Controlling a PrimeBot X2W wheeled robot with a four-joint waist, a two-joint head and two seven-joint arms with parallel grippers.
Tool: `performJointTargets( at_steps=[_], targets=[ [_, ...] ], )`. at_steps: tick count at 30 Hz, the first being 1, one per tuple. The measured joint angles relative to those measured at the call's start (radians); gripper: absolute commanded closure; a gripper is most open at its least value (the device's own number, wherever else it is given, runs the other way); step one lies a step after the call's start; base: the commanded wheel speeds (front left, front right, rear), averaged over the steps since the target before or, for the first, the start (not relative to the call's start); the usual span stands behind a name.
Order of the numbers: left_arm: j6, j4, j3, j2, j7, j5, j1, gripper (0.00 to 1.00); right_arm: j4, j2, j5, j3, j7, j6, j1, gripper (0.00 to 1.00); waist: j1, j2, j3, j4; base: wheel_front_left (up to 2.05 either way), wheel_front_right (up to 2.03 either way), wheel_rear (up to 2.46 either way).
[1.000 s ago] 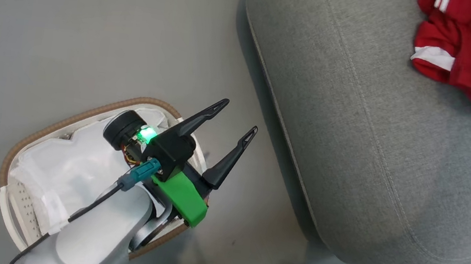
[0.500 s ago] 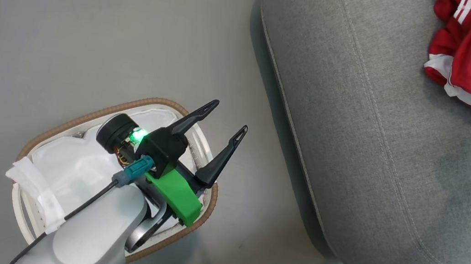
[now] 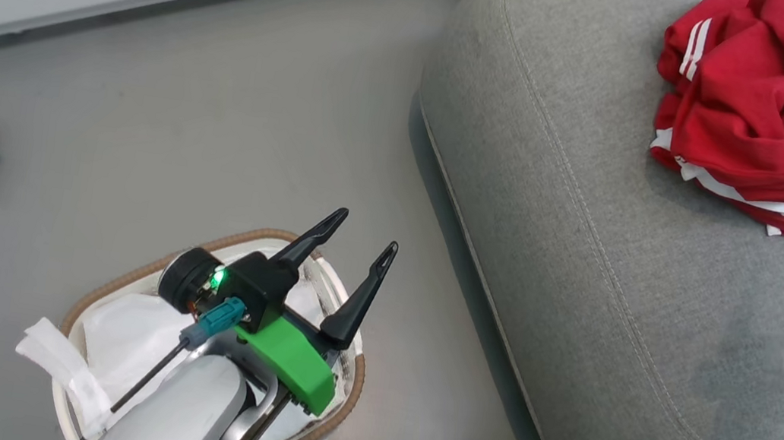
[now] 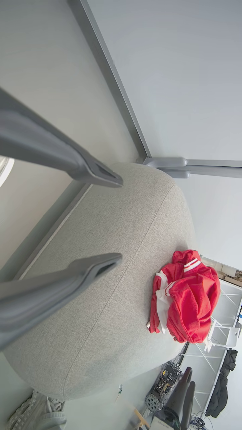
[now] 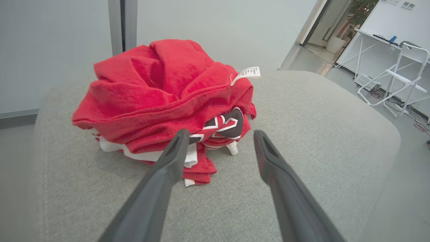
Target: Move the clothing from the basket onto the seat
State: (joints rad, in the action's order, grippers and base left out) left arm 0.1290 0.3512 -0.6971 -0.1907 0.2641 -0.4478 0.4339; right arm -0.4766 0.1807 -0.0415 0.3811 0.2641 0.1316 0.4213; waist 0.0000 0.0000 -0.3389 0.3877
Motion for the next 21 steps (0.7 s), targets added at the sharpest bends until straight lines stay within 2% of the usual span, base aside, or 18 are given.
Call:
performJointTargets(
  at_steps=[5,10,21],
  targets=[
    [0.0,-0.002,0.068,0.019,0.0,0.024,-0.045,0.0,0.071,-0.035,0.051,-0.072,0.0,0.0,-0.023,0.0,0.0,0.0,0.048,-0.02,0.0,0.0,0.0],
    [0.0,-0.01,0.178,0.04,0.0,0.067,-0.087,0.0,0.121,-0.081,0.086,-0.154,0.0,0.0,-0.025,0.0,0.0,0.0,0.074,-0.067,0.0,0.0,0.0],
    [-0.01,0.0,0.446,0.095,0.0,0.172,-0.173,0.0,0.13,-0.129,0.124,-0.281,0.0,0.0,-0.024,0.0,0.0,0.0,0.118,-0.192,0.0,0.0,0.0]
  ],
)
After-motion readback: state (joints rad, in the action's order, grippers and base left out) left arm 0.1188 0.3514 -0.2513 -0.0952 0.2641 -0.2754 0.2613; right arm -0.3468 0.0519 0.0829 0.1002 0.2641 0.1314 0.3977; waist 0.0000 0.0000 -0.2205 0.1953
